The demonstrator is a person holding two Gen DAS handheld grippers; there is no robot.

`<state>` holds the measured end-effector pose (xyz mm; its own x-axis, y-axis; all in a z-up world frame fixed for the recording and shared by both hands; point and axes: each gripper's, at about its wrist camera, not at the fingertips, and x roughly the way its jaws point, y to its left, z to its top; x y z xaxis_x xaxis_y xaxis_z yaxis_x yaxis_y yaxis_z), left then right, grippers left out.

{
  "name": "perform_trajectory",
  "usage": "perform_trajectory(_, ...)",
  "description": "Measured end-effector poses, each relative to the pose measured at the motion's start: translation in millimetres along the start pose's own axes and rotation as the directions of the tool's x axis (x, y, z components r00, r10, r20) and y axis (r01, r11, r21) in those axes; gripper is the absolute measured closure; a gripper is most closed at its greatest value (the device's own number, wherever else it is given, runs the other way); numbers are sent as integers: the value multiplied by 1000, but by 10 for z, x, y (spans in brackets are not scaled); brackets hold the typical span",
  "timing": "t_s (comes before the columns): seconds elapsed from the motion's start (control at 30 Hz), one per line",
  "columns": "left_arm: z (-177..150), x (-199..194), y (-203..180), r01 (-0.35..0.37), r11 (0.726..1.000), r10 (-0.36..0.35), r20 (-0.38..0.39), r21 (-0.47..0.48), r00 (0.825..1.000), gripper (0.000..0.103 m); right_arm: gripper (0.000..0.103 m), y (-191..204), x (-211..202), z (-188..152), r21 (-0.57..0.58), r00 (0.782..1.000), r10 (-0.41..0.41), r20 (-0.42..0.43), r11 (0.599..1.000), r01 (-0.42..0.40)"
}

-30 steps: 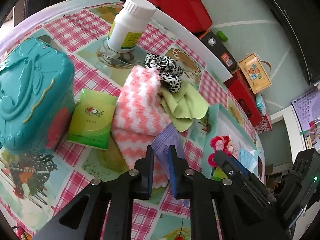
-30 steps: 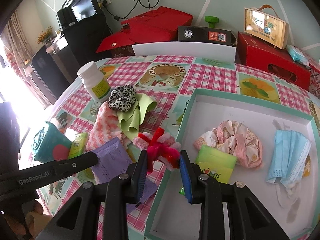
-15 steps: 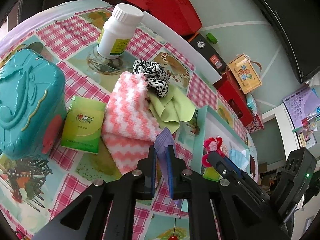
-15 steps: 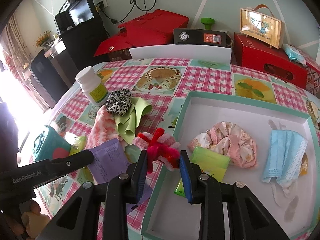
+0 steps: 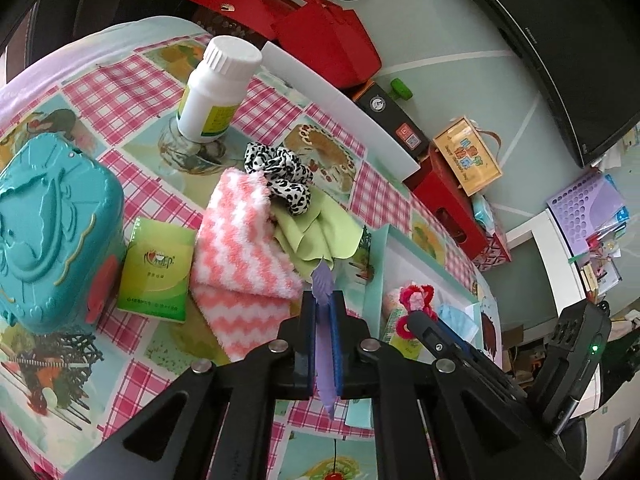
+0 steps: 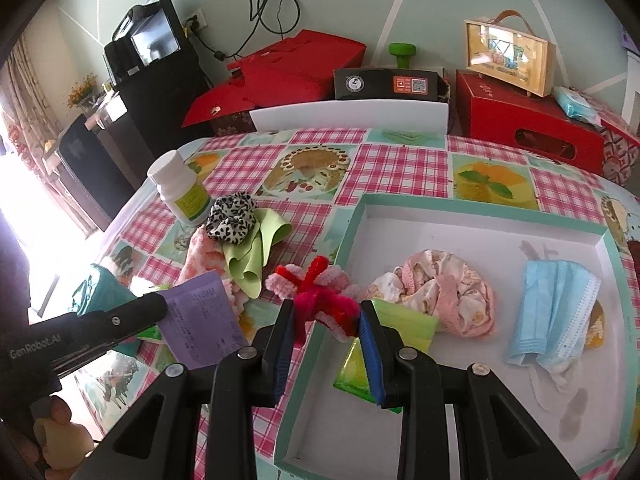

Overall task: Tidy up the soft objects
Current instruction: 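Carry the purple packet and red plush toy with both tools over the white tray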

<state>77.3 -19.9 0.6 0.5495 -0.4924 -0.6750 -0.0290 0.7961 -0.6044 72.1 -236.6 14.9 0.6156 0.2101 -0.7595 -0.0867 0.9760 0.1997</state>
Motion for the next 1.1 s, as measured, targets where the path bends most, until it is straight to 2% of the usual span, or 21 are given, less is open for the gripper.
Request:
perform_trajectory(0.67, 61, -244, -135, 65, 997, -68, 65, 46, 996, 98, 70, -95, -185, 31, 25, 999, -20, 42, 1000, 19)
perform_trajectory(0.83, 80, -362, -321, 95, 991, -103, 90, 93, 991, 98, 70, -192, -425, 58, 43, 994, -49, 96, 998, 45)
perform_trajectory(1.1, 51, -327, -795, 125, 971, -139, 58, 202, 989, 98, 70, -622, -824, 41, 135, 974, -161, 157, 981, 140)
